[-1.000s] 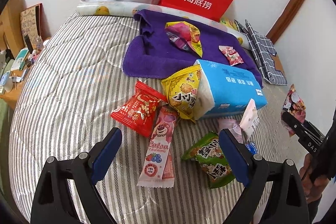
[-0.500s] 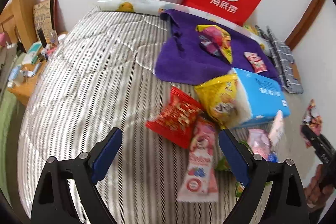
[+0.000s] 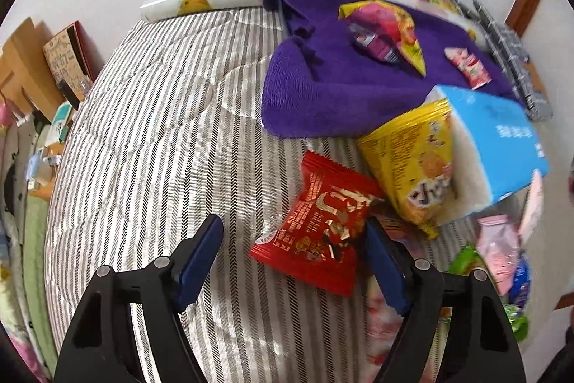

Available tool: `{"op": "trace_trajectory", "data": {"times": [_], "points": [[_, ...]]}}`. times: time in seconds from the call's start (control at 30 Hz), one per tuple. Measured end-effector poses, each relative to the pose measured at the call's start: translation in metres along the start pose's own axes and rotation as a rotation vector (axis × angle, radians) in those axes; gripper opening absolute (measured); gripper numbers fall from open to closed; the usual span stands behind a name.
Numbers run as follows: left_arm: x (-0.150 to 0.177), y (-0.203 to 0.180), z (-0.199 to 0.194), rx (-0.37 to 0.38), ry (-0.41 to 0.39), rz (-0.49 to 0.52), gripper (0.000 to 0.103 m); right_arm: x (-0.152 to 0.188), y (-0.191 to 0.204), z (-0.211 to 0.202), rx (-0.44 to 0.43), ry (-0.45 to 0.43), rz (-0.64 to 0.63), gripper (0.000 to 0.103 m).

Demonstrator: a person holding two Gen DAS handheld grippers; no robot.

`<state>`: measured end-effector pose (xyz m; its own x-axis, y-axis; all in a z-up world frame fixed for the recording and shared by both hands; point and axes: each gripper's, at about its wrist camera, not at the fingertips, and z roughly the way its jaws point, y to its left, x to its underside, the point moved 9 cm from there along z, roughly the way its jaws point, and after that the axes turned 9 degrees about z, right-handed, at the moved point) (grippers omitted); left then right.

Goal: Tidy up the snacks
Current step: 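Close left tool on red-gold candy packet and lift it while right tool holds pink packet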

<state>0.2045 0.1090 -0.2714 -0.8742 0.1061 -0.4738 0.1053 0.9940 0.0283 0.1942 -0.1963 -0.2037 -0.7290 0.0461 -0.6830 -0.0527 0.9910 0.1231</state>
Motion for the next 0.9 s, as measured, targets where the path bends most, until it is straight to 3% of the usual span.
{"op": "trace_trajectory", "data": {"times": [0.13,0.2,0.27,0.67,0.9], "points": [[0.001,-0.003,0.003,-0.027,-0.011,0.026,0.073,0.001,0.001,0.002,0.000,0.006,-0.002,0.049],[0.001,-0.005,0.001,-0.033,-0.023,0.041,0.057,0.002,0.002,0.002,-0.002,0.008,-0.004,0.049],[0.001,-0.005,-0.001,-0.040,-0.038,0.049,0.054,0.002,0.005,0.001,-0.005,0.005,-0.009,0.049],[0.011,0.008,-0.041,-0.039,-0.085,-0.030,0.054,0.006,0.015,-0.017,-0.039,-0.017,-0.007,0.049],[0.017,-0.007,-0.069,-0.009,-0.119,-0.032,0.054,0.008,0.017,-0.024,-0.037,-0.017,-0.012,0.049]]}}
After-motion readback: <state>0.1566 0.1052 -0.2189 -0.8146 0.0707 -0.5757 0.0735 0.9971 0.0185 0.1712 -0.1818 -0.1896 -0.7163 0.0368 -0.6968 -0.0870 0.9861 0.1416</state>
